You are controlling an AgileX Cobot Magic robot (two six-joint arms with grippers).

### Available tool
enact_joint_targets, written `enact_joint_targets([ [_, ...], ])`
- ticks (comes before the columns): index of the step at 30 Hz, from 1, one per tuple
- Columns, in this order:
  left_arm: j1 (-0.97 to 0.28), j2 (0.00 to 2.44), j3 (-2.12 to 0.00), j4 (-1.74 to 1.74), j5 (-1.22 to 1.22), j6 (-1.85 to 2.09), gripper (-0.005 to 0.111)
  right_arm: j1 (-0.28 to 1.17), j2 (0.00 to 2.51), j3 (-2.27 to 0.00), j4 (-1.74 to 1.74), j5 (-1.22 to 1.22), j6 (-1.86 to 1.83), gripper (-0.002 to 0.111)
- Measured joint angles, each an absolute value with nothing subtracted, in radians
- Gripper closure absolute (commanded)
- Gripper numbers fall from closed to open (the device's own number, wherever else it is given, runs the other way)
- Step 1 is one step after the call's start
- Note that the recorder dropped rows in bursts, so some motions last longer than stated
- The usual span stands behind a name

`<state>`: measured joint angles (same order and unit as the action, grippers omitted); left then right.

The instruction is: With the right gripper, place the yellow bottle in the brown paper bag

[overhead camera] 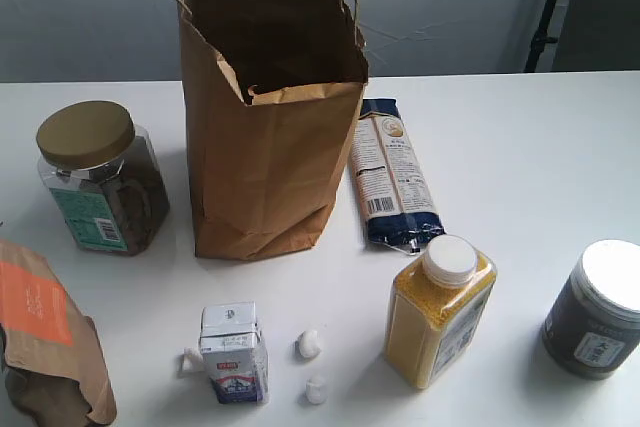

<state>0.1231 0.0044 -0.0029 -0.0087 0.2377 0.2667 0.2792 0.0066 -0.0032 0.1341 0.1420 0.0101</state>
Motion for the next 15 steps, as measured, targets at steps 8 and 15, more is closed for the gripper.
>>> enact_joint_targets([
  [8, 0.123, 0.004, -0.003, -0.009, 0.238, 0.267, 0.107, 0.279, 0.007, -0.003, 0.146, 0.142, 0.01, 0.108],
  [15, 0.123, 0.004, -0.003, -0.009, 0.238, 0.267, 0.107, 0.279, 0.007, -0.003, 0.295, 0.138, 0.0, 0.108],
])
